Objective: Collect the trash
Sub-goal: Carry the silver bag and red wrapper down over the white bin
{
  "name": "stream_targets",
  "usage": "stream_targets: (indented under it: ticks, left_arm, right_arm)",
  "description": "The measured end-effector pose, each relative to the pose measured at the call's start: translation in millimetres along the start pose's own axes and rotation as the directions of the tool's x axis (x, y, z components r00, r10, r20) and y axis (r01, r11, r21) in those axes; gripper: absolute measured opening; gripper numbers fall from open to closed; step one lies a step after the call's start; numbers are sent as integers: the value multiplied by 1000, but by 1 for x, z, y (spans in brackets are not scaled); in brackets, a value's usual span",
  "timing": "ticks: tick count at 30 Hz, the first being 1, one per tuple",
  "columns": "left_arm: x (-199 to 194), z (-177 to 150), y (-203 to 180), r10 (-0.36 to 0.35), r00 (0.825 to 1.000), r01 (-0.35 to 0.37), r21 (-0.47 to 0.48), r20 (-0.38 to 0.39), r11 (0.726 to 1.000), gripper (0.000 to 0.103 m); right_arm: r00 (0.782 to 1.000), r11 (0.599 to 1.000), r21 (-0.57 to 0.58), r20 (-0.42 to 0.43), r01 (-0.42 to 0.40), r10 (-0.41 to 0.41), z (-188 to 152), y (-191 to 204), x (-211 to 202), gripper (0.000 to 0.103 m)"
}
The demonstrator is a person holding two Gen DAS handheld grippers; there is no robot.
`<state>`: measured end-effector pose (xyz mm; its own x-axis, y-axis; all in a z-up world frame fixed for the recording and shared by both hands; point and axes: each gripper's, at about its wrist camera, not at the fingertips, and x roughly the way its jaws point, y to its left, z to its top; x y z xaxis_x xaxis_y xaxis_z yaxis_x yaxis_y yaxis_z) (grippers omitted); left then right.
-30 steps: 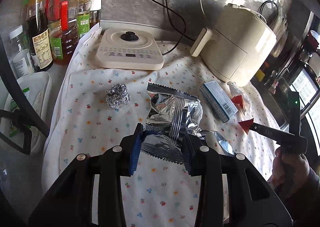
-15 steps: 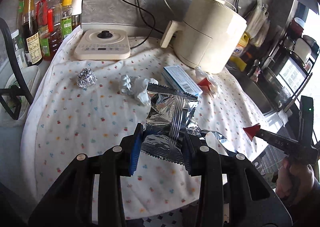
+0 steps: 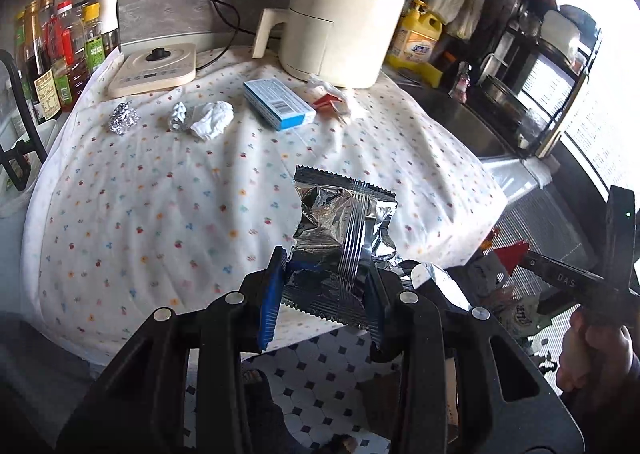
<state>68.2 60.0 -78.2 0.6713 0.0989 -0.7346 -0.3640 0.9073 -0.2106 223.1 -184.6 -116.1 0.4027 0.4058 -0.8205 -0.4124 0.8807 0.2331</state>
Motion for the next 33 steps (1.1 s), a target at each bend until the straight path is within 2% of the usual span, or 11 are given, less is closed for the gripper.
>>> stream_targets:
  ticks: [10,17,23,29,30,31,32,33]
  left_arm:
    - [1,-42,-59,-29,997,34,77,-66,996,36]
    - [12,-62,-113,-106,989,122,156,-106,980,36]
    - [23,-84,-163,-193,968,224,217,-158,950,36]
    - [40,-108,-212,-256,936,320,280,-241,905,36]
    - [42,-112,-221,-262,931,332,292,-253,897,36]
    - [44,-116,-229,-269,926,345,302,-265,889,36]
    - [46,-119,-237,-278,920,360,310,-278,880,36]
    - [48,-122,-245,-284,913,373,318,-291,872,36]
  right_arm:
    - [998,992,111,-26,59,-56,-61,-78,-24,3]
    - [991,970,201,-25,133,-130,-106,-130,-55,3]
    - [979,935,293,-33,201,-200,-145,-178,-86,3]
    - [972,897,379,-41,228,-229,-180,-214,-110,7]
    - [972,892,389,-47,229,-229,-185,-219,-112,8]
    - [971,884,404,-50,234,-234,-191,-223,-115,15]
    - [968,872,426,-48,242,-246,-197,-228,-119,39]
    - [965,861,444,-32,248,-262,-202,-232,-125,59]
